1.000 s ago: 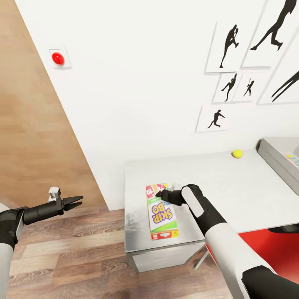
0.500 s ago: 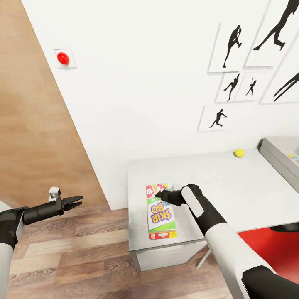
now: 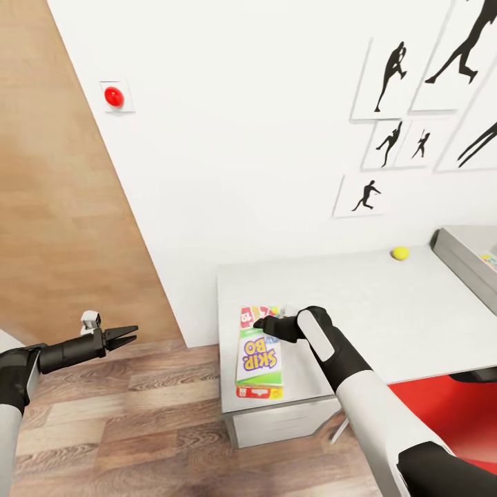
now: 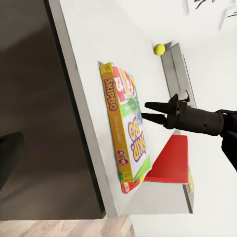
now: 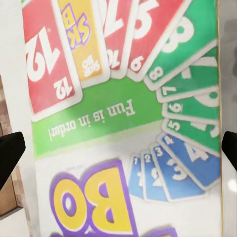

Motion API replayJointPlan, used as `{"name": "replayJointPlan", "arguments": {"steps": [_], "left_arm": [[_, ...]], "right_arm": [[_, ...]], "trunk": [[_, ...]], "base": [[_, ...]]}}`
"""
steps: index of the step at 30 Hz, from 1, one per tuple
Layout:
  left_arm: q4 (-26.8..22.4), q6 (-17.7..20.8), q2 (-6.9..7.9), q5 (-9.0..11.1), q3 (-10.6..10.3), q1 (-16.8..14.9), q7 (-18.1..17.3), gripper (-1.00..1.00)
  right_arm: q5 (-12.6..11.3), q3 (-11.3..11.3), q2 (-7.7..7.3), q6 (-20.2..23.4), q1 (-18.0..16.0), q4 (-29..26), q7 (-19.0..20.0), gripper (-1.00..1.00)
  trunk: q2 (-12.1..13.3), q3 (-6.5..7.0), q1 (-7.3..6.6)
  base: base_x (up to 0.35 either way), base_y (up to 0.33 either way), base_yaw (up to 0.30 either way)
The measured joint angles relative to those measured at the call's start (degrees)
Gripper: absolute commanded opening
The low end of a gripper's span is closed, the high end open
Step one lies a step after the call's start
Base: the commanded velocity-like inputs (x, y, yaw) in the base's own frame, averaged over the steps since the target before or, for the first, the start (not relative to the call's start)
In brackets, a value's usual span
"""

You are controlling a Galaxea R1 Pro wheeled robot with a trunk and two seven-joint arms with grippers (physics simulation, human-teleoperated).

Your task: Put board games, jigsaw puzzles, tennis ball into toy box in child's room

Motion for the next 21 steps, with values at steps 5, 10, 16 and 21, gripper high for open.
{"name": "replayJointPlan", "arguments": {"steps": [5, 10, 16, 21], "left_arm": [[0.0, 0.0, 0.0, 0.03, 0.0, 0.0, 0.0, 1.0], [0.0, 0.0, 0.0, 0.04, 0.0, 0.0, 0.0, 1.0], [0.0, 0.0, 0.0, 0.05, 0.0, 0.0, 0.0, 1.0], [-0.01, -0.01, 0.0, 0.06, 0.0, 0.0, 0.0, 1.0]], "right_arm": [[0.02, 0.0, 0.02, 0.01, 0.0, 0.05, 0.0, 1.0], [0.02, 0.0, 0.02, 0.0, 0.0, 0.03, 0.0, 1.0], [-0.01, 0.0, 0.24, -0.05, 0.0, 0.01, -0.02, 1.0], [0.02, 0.01, 0.58, -0.08, 0.0, 0.03, -0.03, 1.0]], "trunk": [[0.0, 0.0, 0.0], [0.0, 0.0, 0.0], [0.0, 0.0, 0.0], [0.0, 0.0, 0.0]], "base": [[0.0, 0.012, 0.0], [0.0, 0.006, 0.0], [0.0, 0.078, 0.0], [0.0, 0.074, 0.0]]}}
